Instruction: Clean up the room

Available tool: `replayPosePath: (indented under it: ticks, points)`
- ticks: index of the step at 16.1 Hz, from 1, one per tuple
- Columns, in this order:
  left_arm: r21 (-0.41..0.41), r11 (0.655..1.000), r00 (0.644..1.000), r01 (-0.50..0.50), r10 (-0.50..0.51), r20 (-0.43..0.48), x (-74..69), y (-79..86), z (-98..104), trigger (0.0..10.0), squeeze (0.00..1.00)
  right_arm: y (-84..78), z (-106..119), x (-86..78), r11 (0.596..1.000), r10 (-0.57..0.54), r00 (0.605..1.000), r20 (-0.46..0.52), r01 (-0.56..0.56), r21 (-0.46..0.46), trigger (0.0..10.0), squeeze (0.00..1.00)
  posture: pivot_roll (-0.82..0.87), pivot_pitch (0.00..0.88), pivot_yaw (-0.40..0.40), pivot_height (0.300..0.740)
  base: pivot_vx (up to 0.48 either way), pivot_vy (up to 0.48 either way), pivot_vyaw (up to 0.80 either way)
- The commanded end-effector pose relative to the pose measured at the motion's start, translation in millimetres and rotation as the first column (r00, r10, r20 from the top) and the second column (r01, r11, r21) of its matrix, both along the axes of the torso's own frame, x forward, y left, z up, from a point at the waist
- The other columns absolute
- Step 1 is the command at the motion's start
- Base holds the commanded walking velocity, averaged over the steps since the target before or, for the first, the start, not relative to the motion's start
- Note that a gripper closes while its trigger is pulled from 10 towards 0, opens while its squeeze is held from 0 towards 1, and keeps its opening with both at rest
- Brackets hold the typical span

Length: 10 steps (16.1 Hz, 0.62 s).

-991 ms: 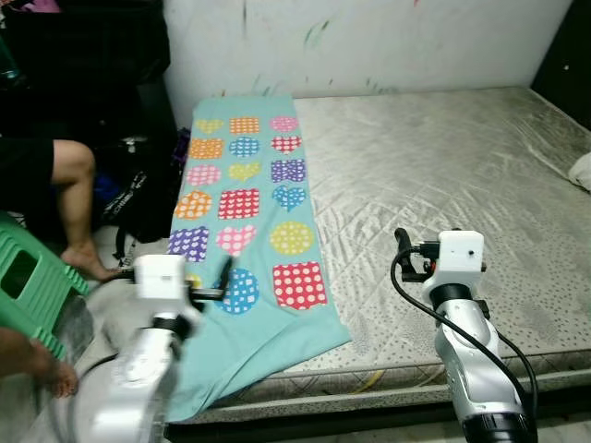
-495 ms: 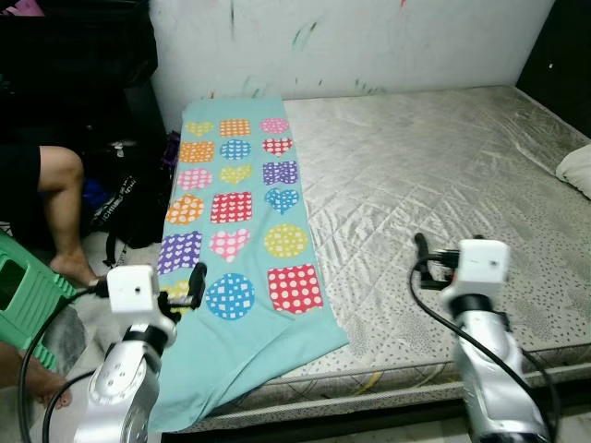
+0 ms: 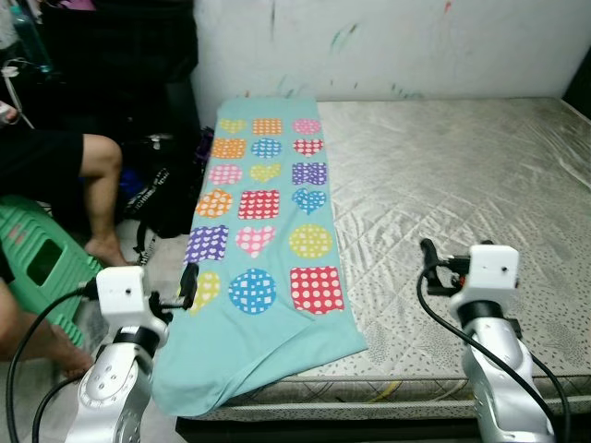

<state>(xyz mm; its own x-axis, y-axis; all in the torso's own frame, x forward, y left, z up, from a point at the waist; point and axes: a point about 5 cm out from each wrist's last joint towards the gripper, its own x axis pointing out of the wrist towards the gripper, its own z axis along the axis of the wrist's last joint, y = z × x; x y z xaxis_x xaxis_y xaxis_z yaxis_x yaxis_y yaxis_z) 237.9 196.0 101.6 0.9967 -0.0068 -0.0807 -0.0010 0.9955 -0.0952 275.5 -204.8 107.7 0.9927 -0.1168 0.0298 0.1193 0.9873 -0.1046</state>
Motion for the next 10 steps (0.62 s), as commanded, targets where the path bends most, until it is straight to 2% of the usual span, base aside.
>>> replayPosePath:
  ticks: [1,10]
  points:
    - [0.005,1.0,1.0,0.008,-0.008,-0.005,0.3,-2.6,-1.0,10.0,0.0,2.0,2.5,2.4,1.0,0.006,1.0,0.0,-0.006,0.0,10.0,0.0,-0.12,0.0,0.031,0.74,0.0,0.0,0.0]
    - [0.018,1.0,1.0,0.007,-0.007,-0.009,1.0,-6.7,-1.1,10.0,0.0,2.1,2.3,5.5,1.0,-0.004,1.0,-0.017,0.004,-0.026,10.0,0.0,-0.12,0.0,0.031,0.74,0.0,0.0,0.0]
